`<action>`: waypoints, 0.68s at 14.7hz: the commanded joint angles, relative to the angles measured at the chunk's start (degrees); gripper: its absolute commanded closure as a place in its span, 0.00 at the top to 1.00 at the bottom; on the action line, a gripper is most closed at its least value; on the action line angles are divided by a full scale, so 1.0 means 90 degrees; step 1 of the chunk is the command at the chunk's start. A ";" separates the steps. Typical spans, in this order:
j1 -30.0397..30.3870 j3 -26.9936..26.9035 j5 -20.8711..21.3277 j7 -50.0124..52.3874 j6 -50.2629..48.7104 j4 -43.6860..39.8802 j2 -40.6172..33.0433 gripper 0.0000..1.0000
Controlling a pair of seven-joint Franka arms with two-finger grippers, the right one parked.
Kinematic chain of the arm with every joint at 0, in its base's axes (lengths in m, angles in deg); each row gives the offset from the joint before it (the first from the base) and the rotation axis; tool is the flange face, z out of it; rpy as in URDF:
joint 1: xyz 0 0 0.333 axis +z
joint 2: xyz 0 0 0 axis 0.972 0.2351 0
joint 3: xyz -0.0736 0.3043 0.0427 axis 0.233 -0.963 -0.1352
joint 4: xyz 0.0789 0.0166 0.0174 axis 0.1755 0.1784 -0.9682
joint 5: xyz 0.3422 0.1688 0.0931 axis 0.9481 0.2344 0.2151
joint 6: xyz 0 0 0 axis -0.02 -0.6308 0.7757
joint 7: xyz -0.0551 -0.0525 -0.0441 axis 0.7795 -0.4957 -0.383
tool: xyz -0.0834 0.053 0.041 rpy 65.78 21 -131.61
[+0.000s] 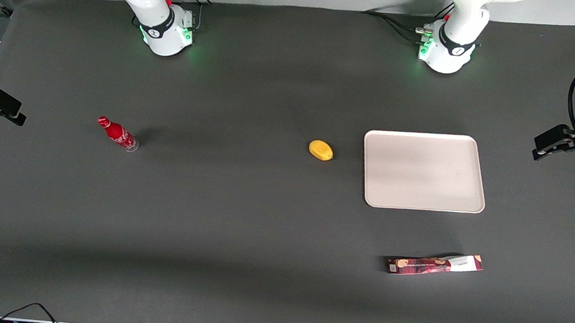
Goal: Place red cookie box on tray
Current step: 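Move the left gripper down toward the red plaid cookie box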
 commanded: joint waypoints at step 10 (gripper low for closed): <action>-0.0020 -0.0032 0.0254 -0.3346 0.0703 -0.0139 0.0458 1.00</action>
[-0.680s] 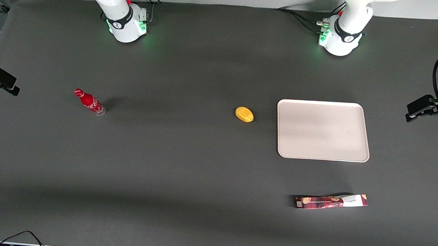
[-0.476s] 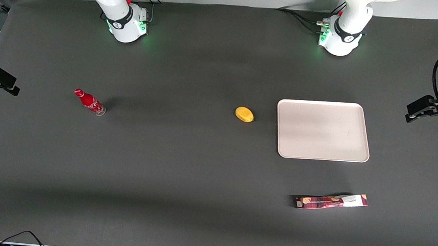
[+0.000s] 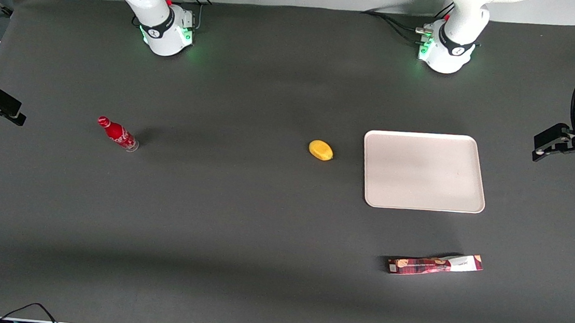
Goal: Place red cookie box on tray
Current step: 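Move the left gripper down toward the red plaid cookie box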
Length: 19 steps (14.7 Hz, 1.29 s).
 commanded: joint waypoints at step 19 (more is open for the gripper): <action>-0.0601 0.0055 0.0679 -0.6214 0.2145 -0.2698 0.4768 1.00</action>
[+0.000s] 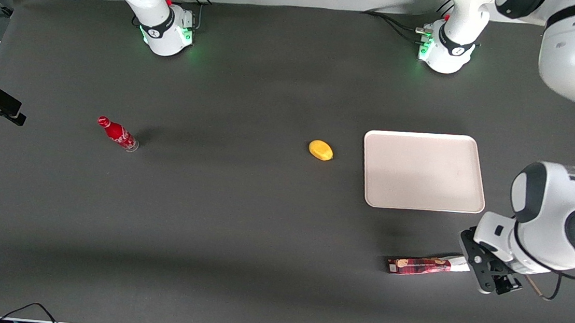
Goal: Place red cookie box on tray
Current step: 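Lower the open left gripper over the box end and close it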
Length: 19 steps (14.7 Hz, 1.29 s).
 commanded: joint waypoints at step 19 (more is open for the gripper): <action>-0.0250 -0.0059 -0.0668 -0.0125 0.1290 -0.0062 0.1447 0.40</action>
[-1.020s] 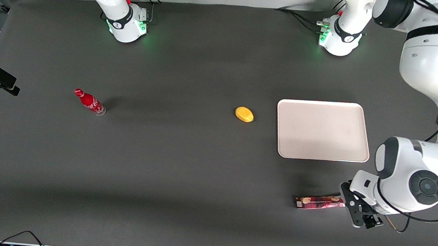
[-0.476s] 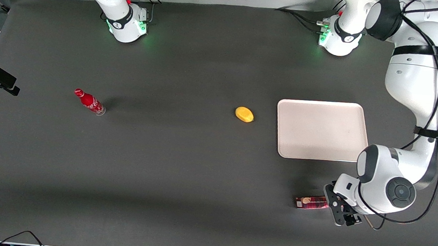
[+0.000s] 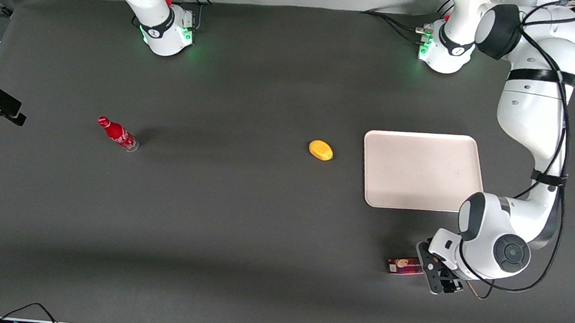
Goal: Place red cookie box on tray
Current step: 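Lower the open left gripper over the box end and close it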
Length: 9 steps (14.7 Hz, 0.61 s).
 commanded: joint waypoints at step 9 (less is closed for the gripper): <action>-0.0018 -0.0107 -0.0601 0.0153 -0.0006 0.0014 -0.0175 0.00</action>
